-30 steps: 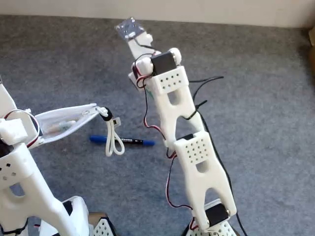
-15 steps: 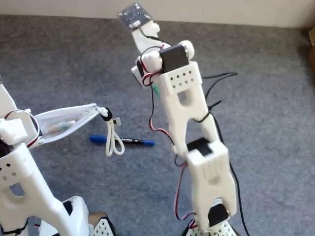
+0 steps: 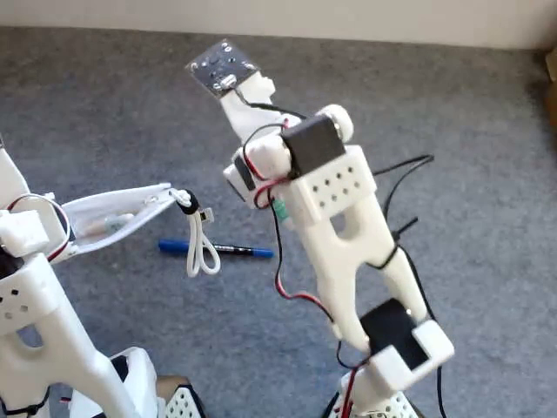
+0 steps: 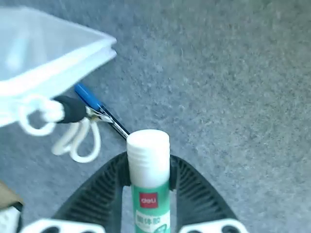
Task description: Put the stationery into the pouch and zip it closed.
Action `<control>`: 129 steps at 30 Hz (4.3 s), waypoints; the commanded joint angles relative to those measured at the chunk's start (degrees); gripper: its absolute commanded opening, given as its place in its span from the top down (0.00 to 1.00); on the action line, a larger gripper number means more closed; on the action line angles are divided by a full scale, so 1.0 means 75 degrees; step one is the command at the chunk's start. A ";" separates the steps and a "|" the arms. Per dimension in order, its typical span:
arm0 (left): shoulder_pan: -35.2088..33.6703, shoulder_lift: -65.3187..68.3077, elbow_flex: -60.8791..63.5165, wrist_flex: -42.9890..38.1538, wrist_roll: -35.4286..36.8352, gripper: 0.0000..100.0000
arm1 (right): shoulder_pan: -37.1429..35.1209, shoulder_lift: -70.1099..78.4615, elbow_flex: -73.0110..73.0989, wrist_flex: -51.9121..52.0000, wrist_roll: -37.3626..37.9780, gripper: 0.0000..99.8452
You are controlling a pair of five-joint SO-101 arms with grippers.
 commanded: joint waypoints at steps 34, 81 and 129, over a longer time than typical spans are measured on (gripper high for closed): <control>-0.0100 -0.0029 -0.0029 0.0012 0.0047 0.99 | -0.3487 -0.1518 -0.0064 -0.3628 -0.2801 1.00; -0.0111 -0.0029 0.0135 0.0000 0.0059 0.99 | -0.3487 -0.5316 0.8926 -1.3380 -0.2790 1.00; -0.0135 -0.0029 0.0545 -0.0305 0.0023 0.99 | -0.3323 -0.4319 1.0497 -1.6264 -0.1196 0.82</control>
